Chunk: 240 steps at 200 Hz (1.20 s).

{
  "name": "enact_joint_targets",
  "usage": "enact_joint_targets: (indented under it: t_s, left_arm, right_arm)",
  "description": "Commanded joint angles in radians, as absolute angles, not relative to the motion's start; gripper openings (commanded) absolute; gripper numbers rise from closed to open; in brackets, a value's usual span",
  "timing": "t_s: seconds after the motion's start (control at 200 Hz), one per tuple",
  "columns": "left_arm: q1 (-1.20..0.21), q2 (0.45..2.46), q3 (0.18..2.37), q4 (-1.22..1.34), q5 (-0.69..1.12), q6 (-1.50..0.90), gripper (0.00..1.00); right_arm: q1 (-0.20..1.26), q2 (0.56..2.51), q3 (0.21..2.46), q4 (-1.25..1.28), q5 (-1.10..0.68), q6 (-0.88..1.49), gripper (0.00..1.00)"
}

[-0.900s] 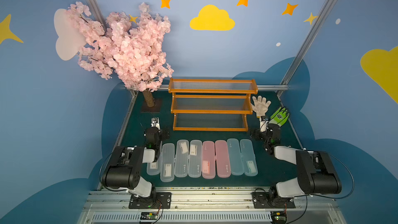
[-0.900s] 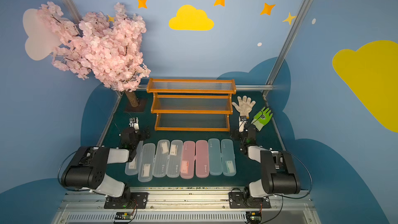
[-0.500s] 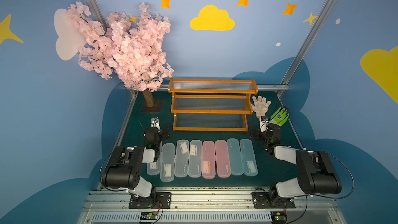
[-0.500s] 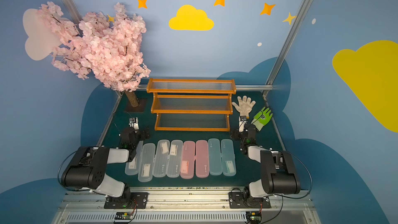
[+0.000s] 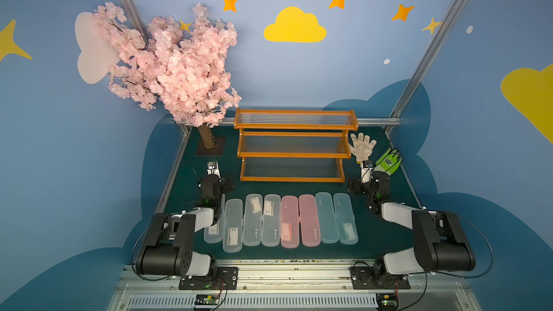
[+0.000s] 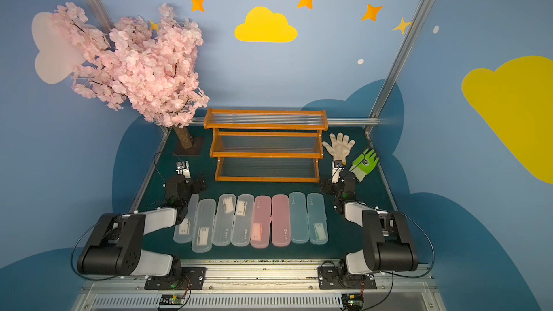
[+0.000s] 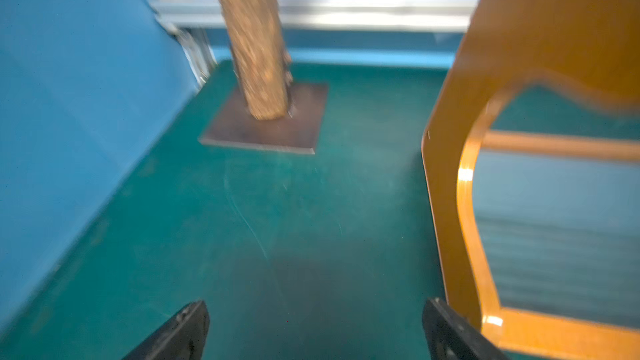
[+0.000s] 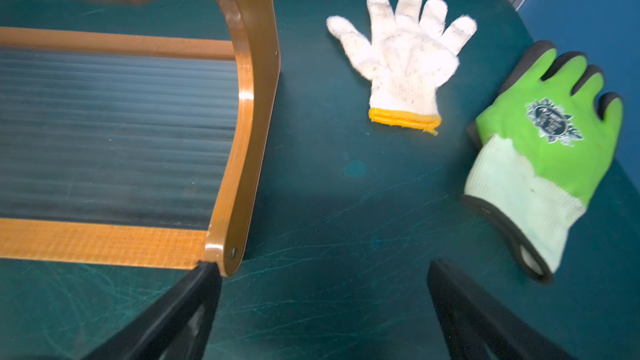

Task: Place the pencil cases on the shelf according to color
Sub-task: Pick up the pencil case from the center of the board.

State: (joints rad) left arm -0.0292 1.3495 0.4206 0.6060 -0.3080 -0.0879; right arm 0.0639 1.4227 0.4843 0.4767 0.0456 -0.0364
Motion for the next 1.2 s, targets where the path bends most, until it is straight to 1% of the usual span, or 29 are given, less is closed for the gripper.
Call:
enact_joint_targets:
  t_s: [0.0, 0.045, 0.125, 0.25, 0.315, 0.491, 0.621, 0.731, 0.811, 0.911, 1.081, 1.197]
  left_arm:
    - [-0.032, 1.191, 0.528, 0.299, -0.426, -0.231, 1.00]
    - [-0.033, 1.136, 0.553, 0.213, -0.411, -0.281, 1.00]
    - [-0.034, 1.055, 0.593, 0.081, -0.379, -0.396, 1.00]
    - [-0.042, 0.950, 0.686, -0.188, -0.239, -0.582, 1.00]
    - [-0.060, 0.904, 0.696, -0.248, -0.165, -0.602, 1.00]
    - [-0.084, 0.841, 0.737, -0.414, -0.109, -0.629, 1.00]
    - [-0.090, 0.863, 0.752, -0.457, -0.018, -0.633, 1.00]
    - [-0.098, 0.891, 0.772, -0.486, 0.044, -0.653, 1.00]
    - [-0.111, 0.892, 0.782, -0.478, 0.068, -0.655, 1.00]
    - [-0.126, 0.890, 0.776, -0.461, 0.066, -0.647, 1.00]
    - [-0.138, 0.930, 0.782, -0.459, 0.077, -0.634, 1.00]
    - [-0.146, 0.946, 0.767, -0.405, 0.145, -0.620, 1.00]
  right_arm:
    - [0.073, 1.312, 0.640, 0.178, 0.167, 0.109, 0.98]
    - [0.073, 1.281, 0.713, 0.016, 0.181, 0.161, 0.98]
    - [0.075, 1.239, 0.779, -0.177, 0.175, 0.240, 0.98]
    - [0.087, 1.167, 0.845, -0.430, 0.085, 0.331, 0.96]
    - [0.103, 1.136, 0.861, -0.530, 0.033, 0.363, 0.93]
    - [0.179, 1.086, 0.864, -0.779, -0.033, 0.478, 0.91]
    - [0.266, 1.096, 0.825, -0.846, -0.114, 0.517, 0.87]
    - [0.329, 1.135, 0.806, -0.899, -0.102, 0.560, 0.86]
    - [0.362, 1.169, 0.800, -0.931, -0.058, 0.578, 0.86]
    - [0.370, 1.220, 0.811, -0.965, -0.002, 0.589, 0.86]
    - [0.370, 1.297, 0.855, -0.994, 0.029, 0.564, 0.87]
    - [0.377, 1.339, 0.872, -0.990, 0.027, 0.548, 0.87]
